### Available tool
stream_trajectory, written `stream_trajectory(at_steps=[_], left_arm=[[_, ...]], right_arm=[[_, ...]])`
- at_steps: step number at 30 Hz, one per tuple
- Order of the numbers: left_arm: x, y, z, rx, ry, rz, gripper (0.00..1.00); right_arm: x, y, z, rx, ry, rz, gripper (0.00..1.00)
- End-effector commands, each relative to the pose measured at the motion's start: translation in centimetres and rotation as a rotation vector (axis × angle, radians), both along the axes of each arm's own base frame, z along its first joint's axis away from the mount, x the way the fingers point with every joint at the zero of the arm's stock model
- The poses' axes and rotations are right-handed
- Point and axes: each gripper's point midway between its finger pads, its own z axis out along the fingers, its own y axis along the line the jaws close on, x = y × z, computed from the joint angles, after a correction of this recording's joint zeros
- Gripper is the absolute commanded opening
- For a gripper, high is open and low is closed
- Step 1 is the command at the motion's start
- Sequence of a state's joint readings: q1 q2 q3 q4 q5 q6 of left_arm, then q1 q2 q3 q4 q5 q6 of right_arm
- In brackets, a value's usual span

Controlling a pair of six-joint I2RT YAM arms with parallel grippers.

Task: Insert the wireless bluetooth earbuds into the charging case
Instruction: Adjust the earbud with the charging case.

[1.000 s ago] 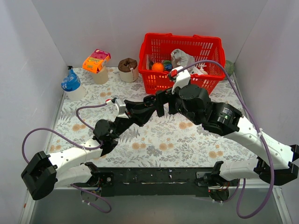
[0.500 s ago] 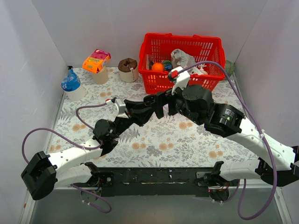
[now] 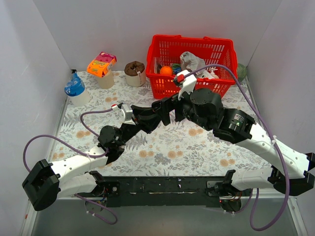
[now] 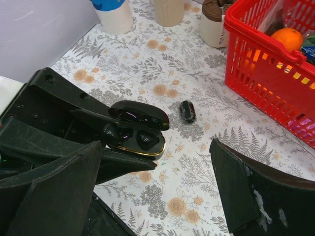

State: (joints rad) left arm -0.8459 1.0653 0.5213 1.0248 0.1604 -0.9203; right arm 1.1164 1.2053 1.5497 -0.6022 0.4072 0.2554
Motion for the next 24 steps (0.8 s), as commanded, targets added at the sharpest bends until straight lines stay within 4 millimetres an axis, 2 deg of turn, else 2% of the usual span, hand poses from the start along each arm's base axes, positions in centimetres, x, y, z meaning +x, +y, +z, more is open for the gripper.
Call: stream_trajectory(at_steps=[1, 7, 16, 24], left_arm=[[-0.5, 0.5, 1.9, -0.035, -0.043, -0.006, 0.00], [-0.6, 0.5, 2.0, -0.037, -0.048, -0.010, 0.00], [-0.8, 0.6, 2.1, -0.038, -0.051, -0.011, 0.00], [-0.8, 0.6, 2.2, -0.041, -0.053, -0.011, 0.00]], right_arm=[[-0.5, 1.6, 2.6, 0.081, -0.034, 0.073, 0.98], [0.4, 1.6, 2.2, 0.067, -0.016, 0.024, 0.98], [1.8, 0.2, 1.7, 0.080, 0.010, -0.034, 0.98], [1.7, -0.7, 1.3, 0.089, 0.018, -0.040, 0.98]])
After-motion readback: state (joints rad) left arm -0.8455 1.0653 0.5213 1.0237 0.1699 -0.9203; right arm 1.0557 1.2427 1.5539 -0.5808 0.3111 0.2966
